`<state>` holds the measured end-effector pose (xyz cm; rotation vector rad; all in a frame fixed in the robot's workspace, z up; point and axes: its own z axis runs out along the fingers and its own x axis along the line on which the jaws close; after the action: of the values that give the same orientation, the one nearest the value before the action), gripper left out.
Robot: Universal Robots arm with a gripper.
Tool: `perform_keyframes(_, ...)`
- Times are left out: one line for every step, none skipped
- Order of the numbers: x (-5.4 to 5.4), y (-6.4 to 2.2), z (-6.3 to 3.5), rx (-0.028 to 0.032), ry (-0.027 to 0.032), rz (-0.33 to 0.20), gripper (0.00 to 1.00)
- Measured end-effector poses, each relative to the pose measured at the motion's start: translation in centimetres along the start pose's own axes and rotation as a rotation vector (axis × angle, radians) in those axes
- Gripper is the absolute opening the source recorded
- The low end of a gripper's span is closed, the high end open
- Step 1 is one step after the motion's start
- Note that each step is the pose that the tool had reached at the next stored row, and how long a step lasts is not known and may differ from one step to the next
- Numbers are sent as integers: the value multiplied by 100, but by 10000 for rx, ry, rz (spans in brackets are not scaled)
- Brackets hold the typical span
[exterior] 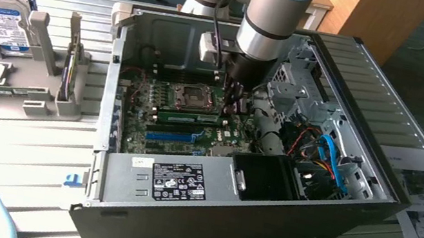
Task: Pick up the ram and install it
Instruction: 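Press down the ram until it locks into place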
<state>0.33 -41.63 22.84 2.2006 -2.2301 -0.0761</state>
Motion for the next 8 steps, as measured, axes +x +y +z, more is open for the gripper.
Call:
perform_keyframes(0,0,0,0,0,-1,9)
perform_keyframes(-2,-1,1,0,-1,-1,9)
perform_keyframes(-6,-2,2,1,-3,-3,9)
perform_keyframes(-15,-1,3,1,-3,-2,9)
perform_keyframes(-26,-1,4,1,-1,-2,9)
perform_keyframes(-34,-1,5,1,-2,-2,9)
perform_keyframes(-34,-1,5,1,-2,-3,9)
perform_keyframes(-34,-1,5,0,-2,-3,9)
